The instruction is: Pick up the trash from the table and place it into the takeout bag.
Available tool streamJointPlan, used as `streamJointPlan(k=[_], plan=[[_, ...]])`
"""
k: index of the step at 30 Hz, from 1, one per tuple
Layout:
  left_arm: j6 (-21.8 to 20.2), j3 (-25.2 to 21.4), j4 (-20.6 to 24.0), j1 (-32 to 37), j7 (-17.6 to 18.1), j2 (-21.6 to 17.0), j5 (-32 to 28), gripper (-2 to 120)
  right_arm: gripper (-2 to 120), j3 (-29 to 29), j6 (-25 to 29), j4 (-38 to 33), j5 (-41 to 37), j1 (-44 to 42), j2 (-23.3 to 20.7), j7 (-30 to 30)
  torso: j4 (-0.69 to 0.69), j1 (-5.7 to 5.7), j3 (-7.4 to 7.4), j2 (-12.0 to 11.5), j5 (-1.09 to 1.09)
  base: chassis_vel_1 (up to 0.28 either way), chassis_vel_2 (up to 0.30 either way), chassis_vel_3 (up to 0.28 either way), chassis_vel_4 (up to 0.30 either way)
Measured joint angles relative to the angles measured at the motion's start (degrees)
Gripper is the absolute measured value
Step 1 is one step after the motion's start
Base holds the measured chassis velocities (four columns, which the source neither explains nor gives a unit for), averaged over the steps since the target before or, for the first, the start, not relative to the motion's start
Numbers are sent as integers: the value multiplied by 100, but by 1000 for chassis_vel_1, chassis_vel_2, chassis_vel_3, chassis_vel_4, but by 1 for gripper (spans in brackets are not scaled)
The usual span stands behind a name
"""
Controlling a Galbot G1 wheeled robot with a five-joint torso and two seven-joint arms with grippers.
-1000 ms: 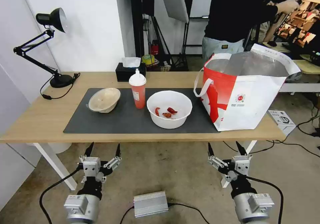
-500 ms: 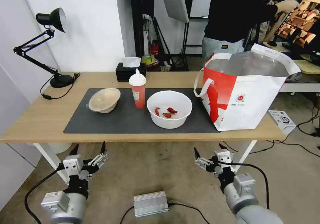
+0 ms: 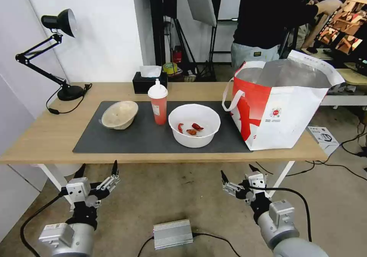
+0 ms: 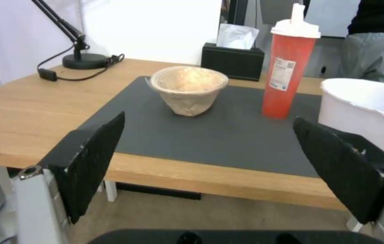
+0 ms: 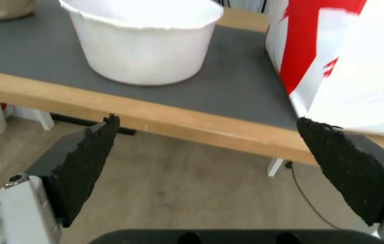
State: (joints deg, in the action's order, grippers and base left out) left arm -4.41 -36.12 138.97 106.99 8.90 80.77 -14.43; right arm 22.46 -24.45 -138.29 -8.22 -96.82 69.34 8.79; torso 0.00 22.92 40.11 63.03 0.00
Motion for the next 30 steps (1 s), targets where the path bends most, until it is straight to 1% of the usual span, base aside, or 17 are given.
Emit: streamJointPlan(k=[7, 12, 20, 23, 25, 26, 28, 29, 30], plan=[[6, -10, 80, 55, 0, -3, 6, 100, 100, 130, 144, -190, -86, -32, -98, 68, 0, 0, 0, 0, 1, 0, 0, 0, 0], [13, -41, 95, 72, 1, -81, -63, 100, 100, 367, 192, -481, -195, -81, -293, 74, 0, 0, 0, 0, 0, 0, 0, 0, 0], [18, -56, 128, 135, 2, -104, -70, 100, 100, 548, 193, -513, -456, -11, -605, 79, 0, 0, 0, 0, 1, 0, 0, 0, 0], [26, -57, 138, 146, 2, -97, -67, 100, 100, 573, 193, -513, -490, 9, -647, 75, 0, 0, 0, 0, 1, 0, 0, 0, 0], [100, -51, 169, 190, 3, -83, -59, 100, 100, 630, 193, -513, -745, 106, -799, 38, 0, 0, 0, 0, 1, 0, 0, 0, 0], [100, -51, 169, 190, 3, -83, -59, 100, 100, 630, 193, -513, -745, 106, -799, 38, 0, 0, 0, 0, 1, 0, 0, 0, 0], [146, -50, 217, 231, 3, -64, -58, 100, 100, 648, 297, -512, -1367, 290, -1089, -1, 0, 0, 0, 0, 1, 0, 0, 0, 0], [149, -51, 232, 240, 2, -56, -58, 100, 100, 665, 365, -512, -1471, 385, -1222, -32, 2, 0, 0, 0, 0, 0, 0, 0, 0], [149, -51, 252, 256, -7, -45, -57, 100, 100, 670, 427, -510, -1627, 487, -1399, -73, 1, 0, 0, 0, 1, 0, 0, 0, 0]])
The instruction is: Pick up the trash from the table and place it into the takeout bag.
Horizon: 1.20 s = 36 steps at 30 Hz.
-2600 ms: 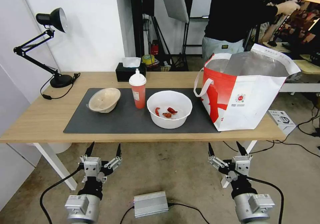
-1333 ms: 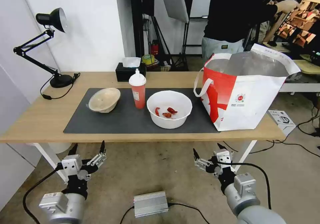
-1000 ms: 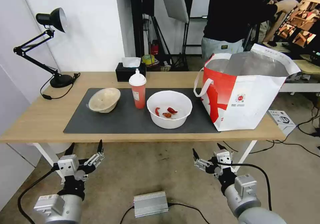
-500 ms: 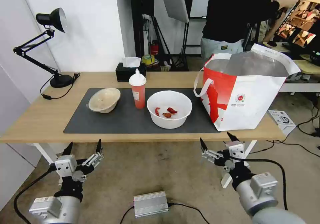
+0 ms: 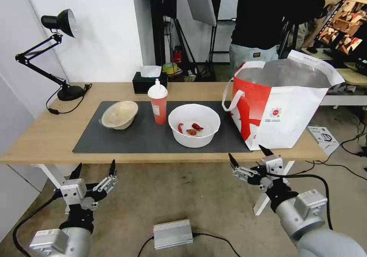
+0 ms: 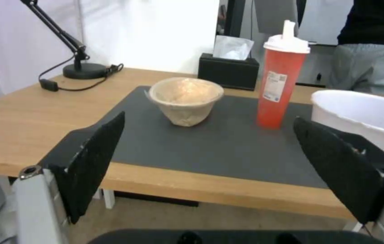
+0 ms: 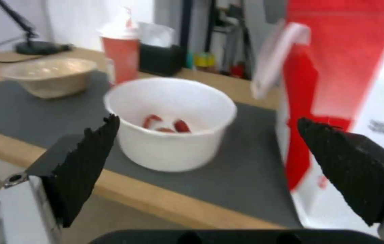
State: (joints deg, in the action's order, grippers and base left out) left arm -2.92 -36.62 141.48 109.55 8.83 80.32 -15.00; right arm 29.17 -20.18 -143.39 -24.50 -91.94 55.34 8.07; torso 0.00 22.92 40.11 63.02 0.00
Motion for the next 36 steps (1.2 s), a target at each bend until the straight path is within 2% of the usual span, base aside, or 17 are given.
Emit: streamJointPlan(k=[1, 4, 5, 8, 13, 15, 16, 20, 21, 25, 27, 30, 31, 35, 36], plan=[[0, 0, 0, 0, 0, 0, 0, 100, 100, 0, 0, 0, 0, 0, 0, 0, 0, 0, 0, 0, 0, 0, 0, 0, 0], [0, 17, 18, 8, -15, -6, 2, 100, 100, 14, 210, 3, -459, 356, -544, -169, 4, 0, 0, 0, 0, 0, 0, 0, 0], [-14, 33, -5, -44, -25, -60, -37, 100, 100, 52, 300, 4, -510, 408, -646, -257, 1, 0, 0, 0, 0, 0, 0, 0, 0], [-64, 69, -32, -60, -59, -105, -89, 100, 100, 72, 401, 85, -692, 605, -814, -365, -4, 0, 0, 1, -2, 0, 0, 0, 0], [-83, 80, -13, -14, -91, -32, -95, 100, 100, -74, 493, 387, -1133, 1155, -1126, -458, 1, 0, 0, 0, 1, 0, 0, 0, 0], [-93, 60, 31, 22, -98, 16, -96, 100, 100, -303, 520, 677, -1632, 1806, -1344, -588, 0, 0, 0, 0, 0, 0, 0, 0, 0], [-93, 60, 31, 22, -98, 16, -96, 100, 100, -303, 520, 677, -1632, 1806, -1344, -588, 0, 0, 0, 0, 0, 0, 0, 0, 0], [-100, 43, 40, 67, -101, 62, -49, 100, 100, -875, 514, 1137, -2210, 2910, -1577, -780, 0, 0, 0, 0, 0, 0, 0, 0, 0], [-100, 43, 40, 67, -101, 62, -49, 100, 100, -875, 514, 1137, -2210, 2910, -1577, -780, 0, 0, 0, 0, 0, 0, 0, 0, 0], [-93, 44, 37, 107, -103, 135, 78, 100, 100, -1619, 477, 1641, -2772, 4135, -1699, -947, 0, 0, 1, 0, 0, 0, 0, 0, 0], [-85, 43, 34, 119, -117, 134, 117, 100, 100, -1817, 455, 1763, -2893, 4406, -1698, -946, 0, 0, 0, 0, -1, 0, 0, 0, 0], [-78, 31, 22, 177, -167, 108, 226, 100, 100, -2549, 404, 2254, -3131, 5387, -1612, -986, -2, 0, 1, 0, 0, 0, 0, 0, 0], [-78, 31, 22, 177, -167, 108, 226, 100, 100, -2549, 404, 2254, -3131, 5387, -1612, -986, -2, 0, 1, 0, 0, 0, 0, 0, 0], [-75, 0, 18, 214, -173, 161, 262, 100, 100, -3660, 361, 3022, -3237, 6692, -1318, -1021, 1, 1, 1, 0, -2, 0, 0, 0, 0], [-75, 0, 18, 214, -173, 161, 262, 100, 100, -3660, 361, 3022, -3237, 6692, -1318, -1021, 1, 1, 1, 0, -2, 0, 0, 0, 0]])
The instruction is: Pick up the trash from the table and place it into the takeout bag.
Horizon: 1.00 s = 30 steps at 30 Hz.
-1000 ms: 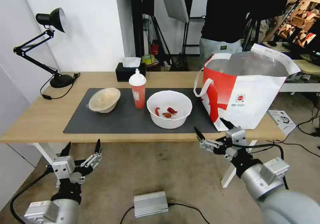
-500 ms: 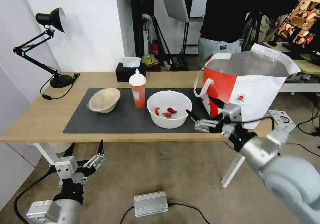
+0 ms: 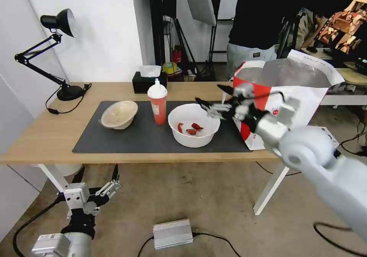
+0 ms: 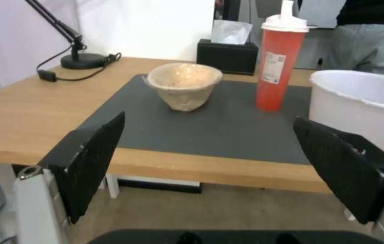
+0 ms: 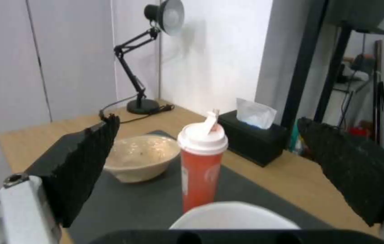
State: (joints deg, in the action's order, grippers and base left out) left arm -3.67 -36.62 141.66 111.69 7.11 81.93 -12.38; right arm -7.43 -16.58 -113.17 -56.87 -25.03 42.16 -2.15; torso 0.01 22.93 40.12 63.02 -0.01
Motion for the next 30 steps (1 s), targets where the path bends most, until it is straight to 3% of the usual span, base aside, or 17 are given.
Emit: streamJointPlan(k=[3, 6, 19, 30], plan=[[2, -64, -44, -16, 4, 0, -25, 100, 100, -697, -105, 481, 13, 792, 229, 3, 0, 0, 0, 0, 1, 0, 0, 0, 0], [2, -78, -54, -23, 10, -5, -36, 100, 100, -835, -123, 569, 7, 956, 275, 2, -1, 0, 0, 0, -1, 0, 0, 0, 0], [15, -189, -137, -126, 66, -129, -167, 100, 100, -2556, -636, 1431, -101, 2422, 1030, -7, 1, 0, -1, 0, -1, 0, 0, 0, 0], [30, -146, -186, -188, 96, -90, -174, 100, 100, -3034, -1570, 1209, 5, 2809, 769, 0, -1, -1, -1, 0, 1, 0, 0, 0, 0]])
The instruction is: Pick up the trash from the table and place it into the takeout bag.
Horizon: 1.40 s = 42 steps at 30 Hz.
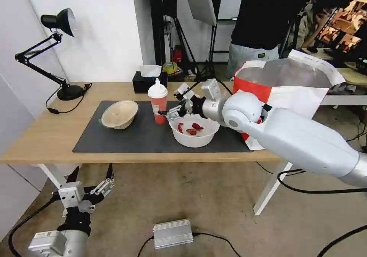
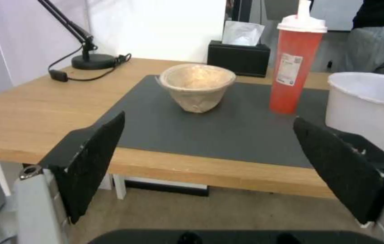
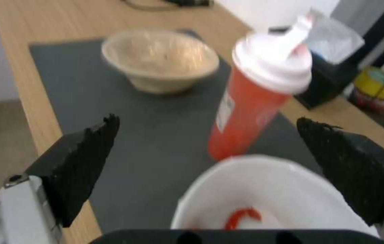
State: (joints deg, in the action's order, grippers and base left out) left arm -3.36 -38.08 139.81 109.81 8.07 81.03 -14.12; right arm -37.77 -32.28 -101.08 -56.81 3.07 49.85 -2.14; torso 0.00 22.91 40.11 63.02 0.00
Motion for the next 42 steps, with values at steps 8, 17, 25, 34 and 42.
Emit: streamJointPlan(k=[8, 17, 25, 34, 42], plan=[[3, 2, -33, -12, 11, -10, 0, 100, 100, -4, -346, -100, 67, -17, -184, -21, 0, 0, 0, 0, 0, 0, 0, 0, 0], [3, 38, -62, -23, 11, 43, 9, 100, 100, -60, -499, -157, 138, -101, -278, -75, 0, 0, 0, 0, 0, 0, 0, 0, 0], [-34, 66, -91, -28, 12, 42, 0, 100, 100, -108, -641, -51, 71, -92, -317, -155, 1, 0, 0, 0, 0, 0, 0, 0, 0], [-42, 122, -144, -72, 12, 72, 37, 100, 100, -225, -786, -51, -180, 59, -352, -125, 0, 0, 0, 1, -1, 0, 0, 0, 0], [-45, 148, -178, -98, 15, 113, 40, 100, 100, -376, -850, -4, -165, 48, -207, -109, 1, 0, 0, 1, 0, 0, 0, 0, 0]])
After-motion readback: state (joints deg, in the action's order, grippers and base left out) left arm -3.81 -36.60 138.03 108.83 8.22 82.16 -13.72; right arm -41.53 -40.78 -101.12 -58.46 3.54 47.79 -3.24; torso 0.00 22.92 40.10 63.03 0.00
